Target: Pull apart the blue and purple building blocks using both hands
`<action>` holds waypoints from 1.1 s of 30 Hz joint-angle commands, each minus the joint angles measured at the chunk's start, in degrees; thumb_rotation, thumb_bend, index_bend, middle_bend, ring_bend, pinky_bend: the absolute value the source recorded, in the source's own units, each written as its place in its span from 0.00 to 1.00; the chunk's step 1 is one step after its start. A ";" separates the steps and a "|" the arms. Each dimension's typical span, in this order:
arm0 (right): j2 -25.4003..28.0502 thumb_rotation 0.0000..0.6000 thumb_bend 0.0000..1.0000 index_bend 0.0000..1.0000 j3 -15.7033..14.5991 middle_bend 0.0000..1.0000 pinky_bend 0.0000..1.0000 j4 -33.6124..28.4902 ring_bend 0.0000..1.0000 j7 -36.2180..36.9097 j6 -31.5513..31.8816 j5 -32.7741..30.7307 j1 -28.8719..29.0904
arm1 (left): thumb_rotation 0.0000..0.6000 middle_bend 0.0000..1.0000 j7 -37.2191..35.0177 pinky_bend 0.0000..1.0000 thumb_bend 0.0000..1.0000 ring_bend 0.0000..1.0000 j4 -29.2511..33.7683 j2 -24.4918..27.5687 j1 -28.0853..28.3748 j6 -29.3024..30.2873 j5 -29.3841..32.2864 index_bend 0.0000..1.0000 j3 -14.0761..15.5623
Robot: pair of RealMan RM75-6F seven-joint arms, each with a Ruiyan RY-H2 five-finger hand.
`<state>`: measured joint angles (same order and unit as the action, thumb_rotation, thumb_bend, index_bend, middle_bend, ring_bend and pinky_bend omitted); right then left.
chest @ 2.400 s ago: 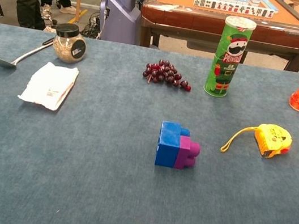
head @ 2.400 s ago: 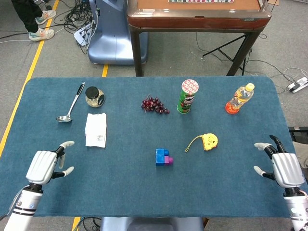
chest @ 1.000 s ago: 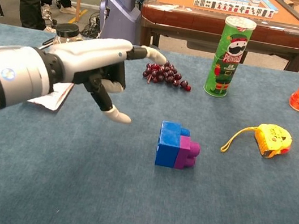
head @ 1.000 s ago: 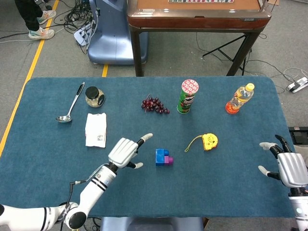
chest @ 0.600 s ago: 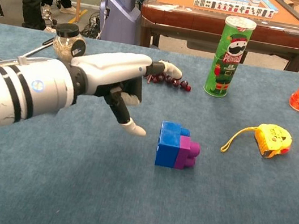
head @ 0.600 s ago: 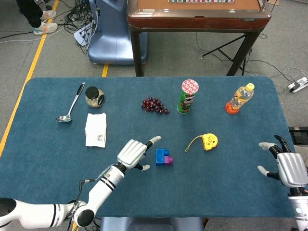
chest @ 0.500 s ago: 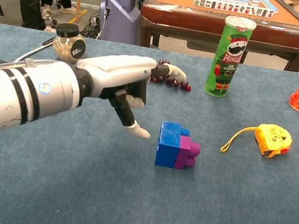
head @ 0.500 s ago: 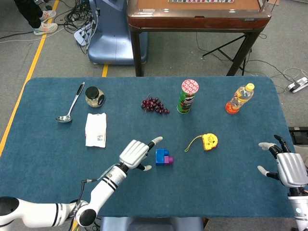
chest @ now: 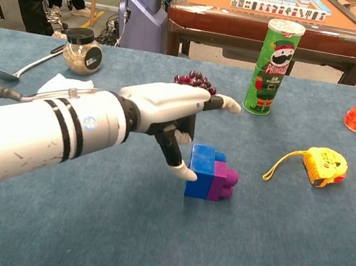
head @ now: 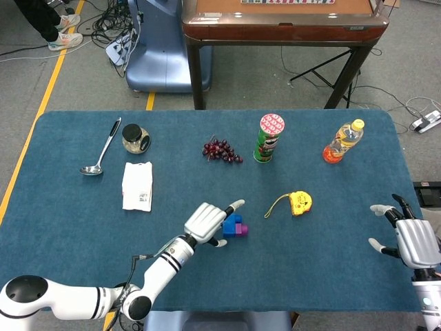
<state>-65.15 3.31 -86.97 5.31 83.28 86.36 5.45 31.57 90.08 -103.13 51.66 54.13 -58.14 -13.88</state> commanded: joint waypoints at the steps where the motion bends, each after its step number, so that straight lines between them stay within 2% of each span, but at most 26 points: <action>1: -0.02 1.00 0.00 0.34 0.03 0.40 0.65 0.02 0.38 0.05 -0.06 0.00 0.06 | 1.00 1.00 0.66 1.00 0.00 1.00 -0.90 -0.71 0.86 -0.15 0.79 0.08 -0.23; 8: -0.14 1.00 0.00 0.34 -0.01 0.40 0.65 0.13 0.38 0.27 -0.35 0.09 0.23 | 1.00 1.00 1.67 1.00 0.00 1.00 -2.93 -2.17 2.70 -0.20 3.45 0.08 -1.21; 21: -0.35 1.00 0.00 0.34 -0.11 0.40 0.65 0.25 0.38 0.31 -0.86 -0.03 0.43 | 1.00 1.00 1.95 1.00 0.00 1.00 -5.61 -3.28 3.67 -0.20 6.04 0.08 0.19; 33: -0.20 1.00 0.00 0.34 0.04 0.40 0.65 0.16 0.38 0.36 -1.12 -0.05 0.73 | 1.00 1.00 1.35 1.00 0.00 1.00 -8.38 -4.12 4.15 0.20 7.97 0.08 -0.28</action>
<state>-65.35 3.35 -86.81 5.65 82.17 86.32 6.17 32.83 81.88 -107.26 55.79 54.33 -50.29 -14.27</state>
